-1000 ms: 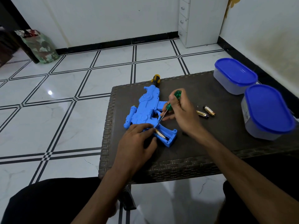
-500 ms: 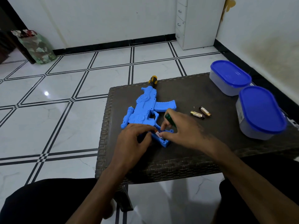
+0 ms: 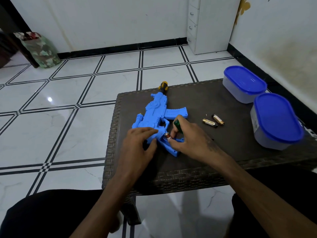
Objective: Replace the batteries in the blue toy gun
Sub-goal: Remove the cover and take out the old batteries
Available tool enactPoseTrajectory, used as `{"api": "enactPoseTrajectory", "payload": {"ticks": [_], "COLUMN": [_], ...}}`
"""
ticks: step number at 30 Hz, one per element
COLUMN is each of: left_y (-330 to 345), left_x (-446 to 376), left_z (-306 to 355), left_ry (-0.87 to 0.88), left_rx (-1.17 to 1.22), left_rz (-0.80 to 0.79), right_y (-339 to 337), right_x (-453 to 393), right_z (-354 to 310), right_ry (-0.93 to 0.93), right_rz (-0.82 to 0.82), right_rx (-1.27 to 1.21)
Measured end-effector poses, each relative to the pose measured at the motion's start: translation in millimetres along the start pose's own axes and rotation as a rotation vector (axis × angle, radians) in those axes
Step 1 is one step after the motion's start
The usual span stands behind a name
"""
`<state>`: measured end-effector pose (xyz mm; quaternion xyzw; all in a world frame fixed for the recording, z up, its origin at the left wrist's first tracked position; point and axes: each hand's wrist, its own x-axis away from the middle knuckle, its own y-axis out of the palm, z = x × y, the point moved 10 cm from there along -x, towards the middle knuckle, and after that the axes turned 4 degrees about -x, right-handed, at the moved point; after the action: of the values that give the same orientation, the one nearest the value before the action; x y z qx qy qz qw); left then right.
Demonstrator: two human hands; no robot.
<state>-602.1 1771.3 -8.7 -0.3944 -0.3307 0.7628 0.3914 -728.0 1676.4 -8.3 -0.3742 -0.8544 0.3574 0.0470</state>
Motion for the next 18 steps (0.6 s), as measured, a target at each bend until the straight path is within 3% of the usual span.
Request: {"api": "enactPoseTrajectory", "payload": {"ticks": [3,7,13,18], "left_y": [9,19,13,13], "left_x": [-3,1,2,1], "left_z": [-20,-26,-21,-11], "left_ry": [-0.073,-0.095,-0.124,-0.139], "left_rx": [-0.233,-0.28,-0.285,-0.347], "left_rz": [-0.093,-0.231,-0.129,-0.125], "right_y": [-19,-61,-91,-97], "right_x": [-1,3,15,22], "right_z": [9,31,83,100], "right_ry": [0.059,0.163,0.4,0.475], "right_rz": [0.084,0.176,0.049,0.03], "right_rx": [-0.076,0.034,0.352,0.386]}}
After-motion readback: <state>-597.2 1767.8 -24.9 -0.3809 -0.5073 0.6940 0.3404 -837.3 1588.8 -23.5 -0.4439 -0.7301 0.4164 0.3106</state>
